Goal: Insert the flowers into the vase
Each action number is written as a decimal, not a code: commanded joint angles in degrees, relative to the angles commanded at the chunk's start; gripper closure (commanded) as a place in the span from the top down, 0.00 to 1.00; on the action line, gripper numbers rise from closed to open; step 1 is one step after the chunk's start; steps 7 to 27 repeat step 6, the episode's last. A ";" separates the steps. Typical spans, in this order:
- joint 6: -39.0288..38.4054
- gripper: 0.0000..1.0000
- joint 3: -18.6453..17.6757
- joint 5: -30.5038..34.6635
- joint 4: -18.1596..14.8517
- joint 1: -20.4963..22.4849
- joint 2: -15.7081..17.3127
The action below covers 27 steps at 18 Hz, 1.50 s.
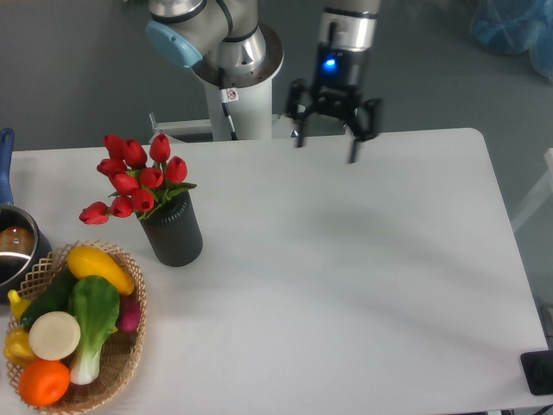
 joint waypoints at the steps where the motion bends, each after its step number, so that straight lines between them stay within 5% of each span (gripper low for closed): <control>1: 0.00 1.00 0.27 1.41 -0.09 -0.09 -0.88; 6: 0.09 1.00 2.63 8.35 -0.62 -0.35 -5.80; 27: 0.09 1.00 2.63 8.35 -0.62 -0.35 -5.80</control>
